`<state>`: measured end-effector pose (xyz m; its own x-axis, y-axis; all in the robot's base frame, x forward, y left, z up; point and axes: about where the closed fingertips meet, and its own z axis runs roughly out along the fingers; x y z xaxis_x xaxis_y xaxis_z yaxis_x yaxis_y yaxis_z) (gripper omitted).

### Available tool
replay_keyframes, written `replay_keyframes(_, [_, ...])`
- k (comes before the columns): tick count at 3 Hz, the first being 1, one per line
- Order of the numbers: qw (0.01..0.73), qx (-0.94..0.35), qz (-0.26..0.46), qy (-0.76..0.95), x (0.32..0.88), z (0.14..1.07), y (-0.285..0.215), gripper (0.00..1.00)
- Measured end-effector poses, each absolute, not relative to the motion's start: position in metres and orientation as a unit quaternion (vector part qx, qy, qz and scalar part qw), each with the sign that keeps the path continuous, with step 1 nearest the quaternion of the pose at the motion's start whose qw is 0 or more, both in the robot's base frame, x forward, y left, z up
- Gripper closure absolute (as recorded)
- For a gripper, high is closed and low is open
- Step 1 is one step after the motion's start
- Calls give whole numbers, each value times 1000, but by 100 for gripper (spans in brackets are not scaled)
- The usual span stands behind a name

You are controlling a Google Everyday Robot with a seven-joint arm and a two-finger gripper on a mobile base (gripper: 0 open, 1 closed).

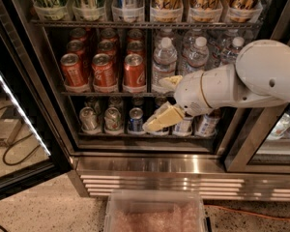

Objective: Pick coke can from middle shelf of fridge

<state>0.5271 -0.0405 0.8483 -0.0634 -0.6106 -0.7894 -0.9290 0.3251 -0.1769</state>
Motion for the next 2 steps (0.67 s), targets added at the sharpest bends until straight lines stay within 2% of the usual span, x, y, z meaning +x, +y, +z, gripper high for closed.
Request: replay_keyframes(2, [398, -579, 174, 690, 542, 837, -26, 18])
